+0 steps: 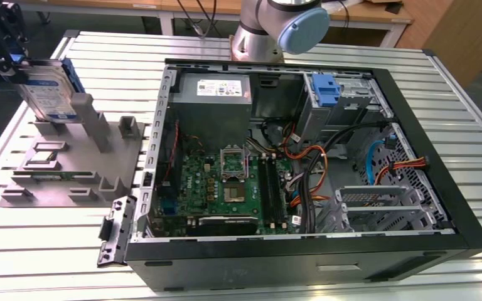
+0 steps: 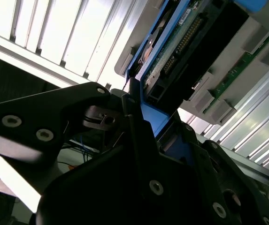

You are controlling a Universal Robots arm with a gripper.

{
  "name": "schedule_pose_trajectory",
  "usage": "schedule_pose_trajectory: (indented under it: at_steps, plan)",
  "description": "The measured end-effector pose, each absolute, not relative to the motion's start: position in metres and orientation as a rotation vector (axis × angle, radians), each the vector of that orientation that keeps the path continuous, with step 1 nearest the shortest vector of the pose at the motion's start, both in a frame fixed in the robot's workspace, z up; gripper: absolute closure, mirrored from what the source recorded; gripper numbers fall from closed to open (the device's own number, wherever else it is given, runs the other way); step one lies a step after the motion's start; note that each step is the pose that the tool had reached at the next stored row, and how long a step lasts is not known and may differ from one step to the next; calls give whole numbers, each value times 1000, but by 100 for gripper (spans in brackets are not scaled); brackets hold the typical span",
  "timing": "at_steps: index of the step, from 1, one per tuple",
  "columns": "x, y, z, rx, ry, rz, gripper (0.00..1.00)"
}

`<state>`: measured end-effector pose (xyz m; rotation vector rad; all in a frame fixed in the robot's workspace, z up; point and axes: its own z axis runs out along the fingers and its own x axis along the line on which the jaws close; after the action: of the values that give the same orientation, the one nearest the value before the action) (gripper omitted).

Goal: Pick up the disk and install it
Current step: 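Pick up the disk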

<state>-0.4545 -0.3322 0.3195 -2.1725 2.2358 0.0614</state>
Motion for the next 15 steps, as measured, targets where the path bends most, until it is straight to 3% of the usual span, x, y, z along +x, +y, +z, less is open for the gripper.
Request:
schedule_pose_trajectory:
  at_steps: [15]
  plan:
    - [-454,-332,323,-2172,2236,61,64]
